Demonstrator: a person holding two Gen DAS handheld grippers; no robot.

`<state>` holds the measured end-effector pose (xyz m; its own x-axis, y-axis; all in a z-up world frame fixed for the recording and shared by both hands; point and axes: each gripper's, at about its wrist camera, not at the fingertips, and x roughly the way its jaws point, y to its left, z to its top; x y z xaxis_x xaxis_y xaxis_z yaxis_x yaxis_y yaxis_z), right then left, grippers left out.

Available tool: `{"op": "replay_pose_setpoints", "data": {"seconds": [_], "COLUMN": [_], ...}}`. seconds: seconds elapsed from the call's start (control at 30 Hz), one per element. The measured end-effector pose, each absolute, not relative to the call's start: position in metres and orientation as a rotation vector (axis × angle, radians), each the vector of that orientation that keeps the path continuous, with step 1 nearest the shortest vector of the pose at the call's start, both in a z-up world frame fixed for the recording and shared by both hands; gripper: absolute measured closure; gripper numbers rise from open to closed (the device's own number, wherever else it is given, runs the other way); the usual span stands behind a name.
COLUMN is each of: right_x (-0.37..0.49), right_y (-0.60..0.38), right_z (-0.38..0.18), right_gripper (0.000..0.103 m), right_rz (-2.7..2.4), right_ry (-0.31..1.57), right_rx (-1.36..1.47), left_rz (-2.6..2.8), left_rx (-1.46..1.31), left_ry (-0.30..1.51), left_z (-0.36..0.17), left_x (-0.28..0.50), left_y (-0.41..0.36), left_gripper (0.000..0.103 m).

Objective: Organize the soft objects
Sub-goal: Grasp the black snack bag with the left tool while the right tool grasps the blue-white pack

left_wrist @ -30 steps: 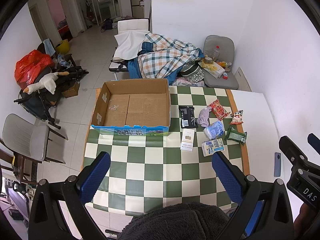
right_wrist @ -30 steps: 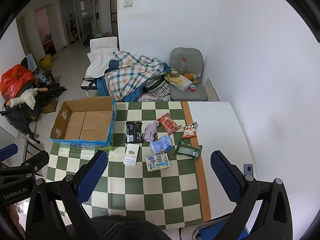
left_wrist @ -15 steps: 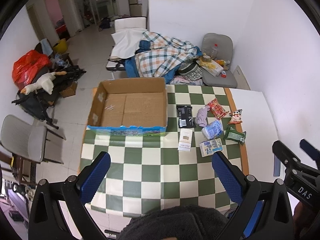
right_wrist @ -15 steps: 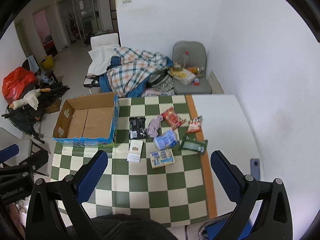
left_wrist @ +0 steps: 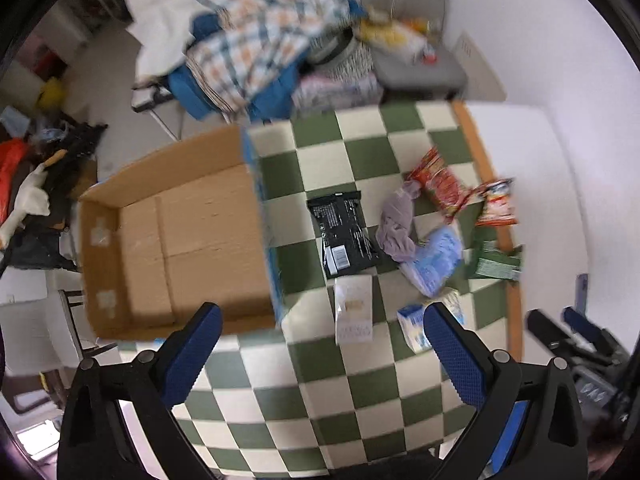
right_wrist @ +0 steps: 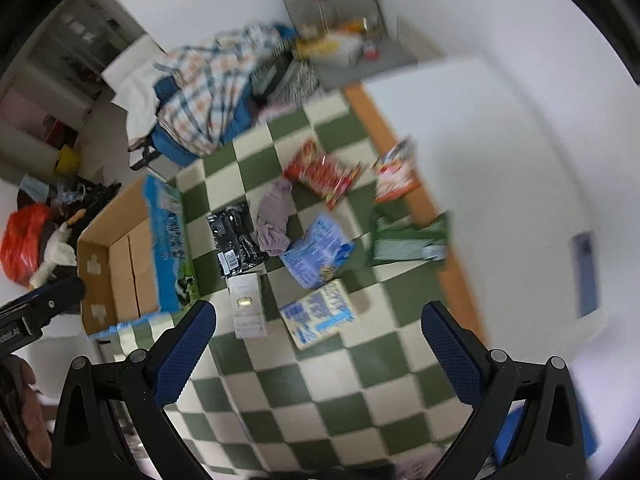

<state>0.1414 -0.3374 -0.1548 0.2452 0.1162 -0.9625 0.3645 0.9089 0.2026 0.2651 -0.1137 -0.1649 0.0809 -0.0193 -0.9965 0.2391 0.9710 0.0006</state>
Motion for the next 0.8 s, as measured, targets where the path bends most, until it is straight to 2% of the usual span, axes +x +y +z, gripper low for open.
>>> {"op": "replay_pose_setpoints", "data": {"seconds": [0.17, 0.3, 0.5, 0.8], "right_x": [0.202, 0.221, 0.230, 0.229], "right_y": [-0.338, -0.335, -0.329, -0.319], "right_z": [-0.267, -0.329, -0.375, -0.416], "right_gripper": [0.012, 0.013, 0.013, 0.016], "right_rz": [-0.197, -0.246, -0.294, -0.331], "right_ry": [1.473, 1.548, 1.593, 1.635], "right_rx": [0.593, 0.704, 0.767, 0.820], "left_rz": [-0.204, -0.193, -0.129, -0.079], "left_rx": [0.228, 0.233, 0.192, 0.299], "left_ry": [1.647, 1.766, 1.891, 1.920], "left_z": [-0.250, -0.311, -0.375, -0.416], "left_x": [0.314, 0.339, 0.355, 0.357], "left_y": [-0.147, -0.159, -0.154, -0.163], "left_gripper": [0.005, 0.005, 0.005, 0.005]}}
